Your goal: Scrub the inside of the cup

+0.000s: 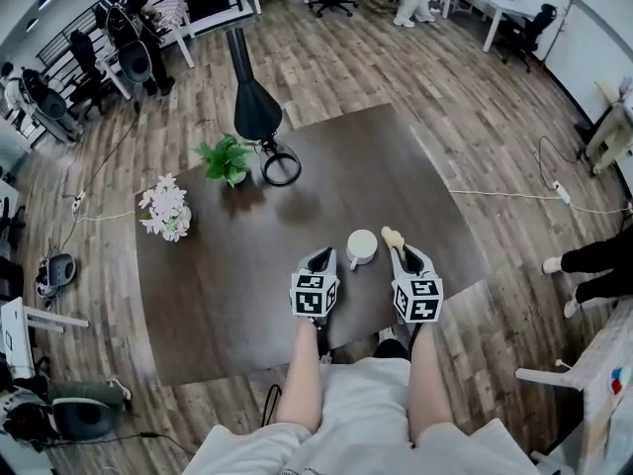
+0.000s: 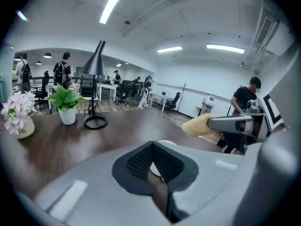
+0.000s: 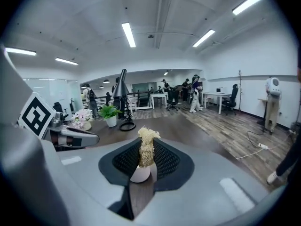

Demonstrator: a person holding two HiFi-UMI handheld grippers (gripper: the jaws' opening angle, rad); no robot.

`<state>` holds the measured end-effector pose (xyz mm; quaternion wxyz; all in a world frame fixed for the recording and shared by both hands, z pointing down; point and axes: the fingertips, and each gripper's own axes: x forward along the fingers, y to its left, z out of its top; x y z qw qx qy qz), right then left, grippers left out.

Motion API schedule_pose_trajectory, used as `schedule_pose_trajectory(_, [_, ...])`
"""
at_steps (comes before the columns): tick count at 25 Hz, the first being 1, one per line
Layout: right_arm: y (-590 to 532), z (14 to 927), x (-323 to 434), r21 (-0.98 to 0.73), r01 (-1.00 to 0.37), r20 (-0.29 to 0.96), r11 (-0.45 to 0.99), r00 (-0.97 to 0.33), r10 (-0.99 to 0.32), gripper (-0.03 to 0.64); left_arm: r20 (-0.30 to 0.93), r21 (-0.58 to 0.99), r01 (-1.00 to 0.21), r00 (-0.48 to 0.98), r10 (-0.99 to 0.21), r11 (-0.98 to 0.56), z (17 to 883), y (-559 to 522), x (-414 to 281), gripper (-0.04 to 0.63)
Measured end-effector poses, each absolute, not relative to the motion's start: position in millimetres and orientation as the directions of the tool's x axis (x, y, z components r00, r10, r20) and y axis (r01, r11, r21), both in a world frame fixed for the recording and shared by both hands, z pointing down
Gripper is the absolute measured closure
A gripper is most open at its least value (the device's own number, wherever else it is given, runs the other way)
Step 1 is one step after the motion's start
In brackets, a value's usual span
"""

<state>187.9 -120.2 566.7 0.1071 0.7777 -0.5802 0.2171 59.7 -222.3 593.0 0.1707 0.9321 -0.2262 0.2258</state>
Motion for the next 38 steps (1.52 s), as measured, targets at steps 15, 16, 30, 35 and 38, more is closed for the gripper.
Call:
schedule_pose_trajectory(15, [-197, 561, 229, -0.08, -0.988, 0.474, 0.131, -0.153, -0.867, 0.52, 0.448, 0.213, -0.763, 0.631, -0.633, -0.61, 594, -219, 68, 0.595])
schedule_pose_trajectory(16, [-200, 562, 229, -0.083, -0.985, 0.472, 0.154, -0.175, -0.864, 0.52, 0.447, 0.204, -0.771, 0.621, -0.644, -0.603, 595, -215, 66, 0.595])
schedule_pose_trajectory(30, [-198, 589, 208, -0.238, -0.849, 0.529, 0.472, -0.521, -0.67, 0.52, 0.535, 0.074, -0.735, 0.599, -0.595, -0.674, 662, -167, 88, 0.534])
schedule_pose_trajectory(35, [-197, 594, 205, -0.247, -0.789, 0.645, 0.563, -0.567, -0.512, 0.52, 0.558, 0.037, -0.709, 0.599, -0.574, -0.704, 681, -166, 99, 0.532])
schedule_pose_trajectory(38, [-196, 592, 193, -0.215, -0.75, 0.674, 0.626, -0.578, -0.46, 0.52, 0.572, 0.013, -0.716, 0.578, -0.582, -0.697, 687, -169, 96, 0.532])
